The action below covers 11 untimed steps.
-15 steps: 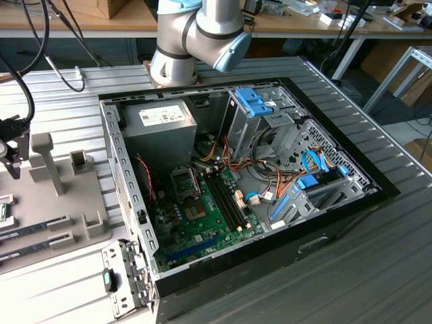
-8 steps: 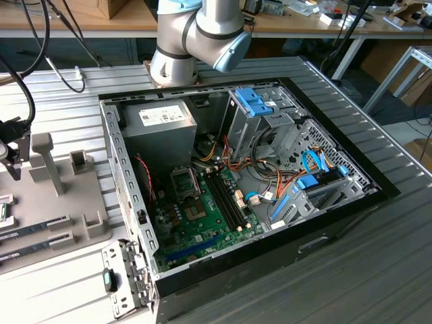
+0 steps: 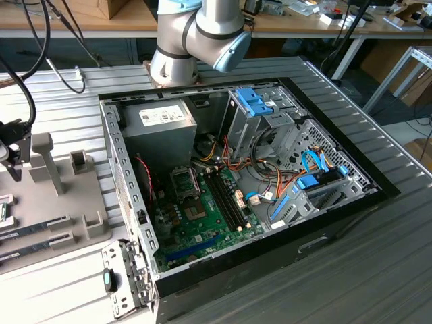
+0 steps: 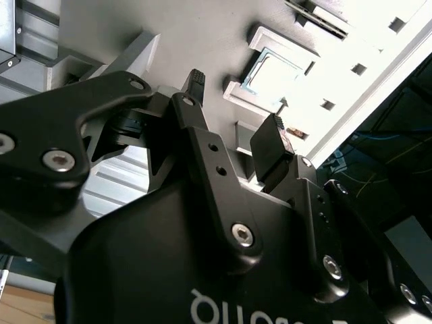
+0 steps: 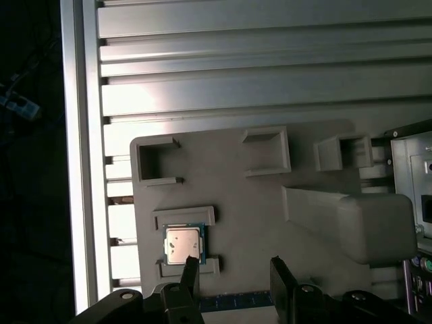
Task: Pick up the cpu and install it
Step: 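Pick up the cpu and move it towards the insertion slot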
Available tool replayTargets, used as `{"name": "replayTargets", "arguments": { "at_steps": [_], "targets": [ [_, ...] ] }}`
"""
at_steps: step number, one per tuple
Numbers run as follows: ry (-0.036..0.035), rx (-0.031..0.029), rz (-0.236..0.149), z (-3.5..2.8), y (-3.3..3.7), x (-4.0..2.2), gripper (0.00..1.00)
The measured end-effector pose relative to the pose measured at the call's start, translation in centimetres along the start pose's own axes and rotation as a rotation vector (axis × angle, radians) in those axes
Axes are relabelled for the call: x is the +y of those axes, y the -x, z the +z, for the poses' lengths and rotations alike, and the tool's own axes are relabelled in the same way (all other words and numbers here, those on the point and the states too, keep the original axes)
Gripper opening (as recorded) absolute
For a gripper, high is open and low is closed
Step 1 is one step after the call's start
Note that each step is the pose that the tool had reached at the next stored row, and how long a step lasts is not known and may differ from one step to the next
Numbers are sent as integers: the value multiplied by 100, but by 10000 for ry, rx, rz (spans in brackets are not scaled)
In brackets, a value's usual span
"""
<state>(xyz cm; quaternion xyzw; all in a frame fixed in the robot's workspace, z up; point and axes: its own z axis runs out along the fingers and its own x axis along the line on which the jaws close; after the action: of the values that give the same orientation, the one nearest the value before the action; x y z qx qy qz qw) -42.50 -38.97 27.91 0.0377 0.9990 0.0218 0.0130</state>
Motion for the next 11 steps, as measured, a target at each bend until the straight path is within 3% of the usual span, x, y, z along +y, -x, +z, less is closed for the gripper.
{"name": "replayTargets", "arguments": {
  "at_steps": [11],
  "targets": [
    [0,0,0,36,-1,-2,54]
  ]
}}
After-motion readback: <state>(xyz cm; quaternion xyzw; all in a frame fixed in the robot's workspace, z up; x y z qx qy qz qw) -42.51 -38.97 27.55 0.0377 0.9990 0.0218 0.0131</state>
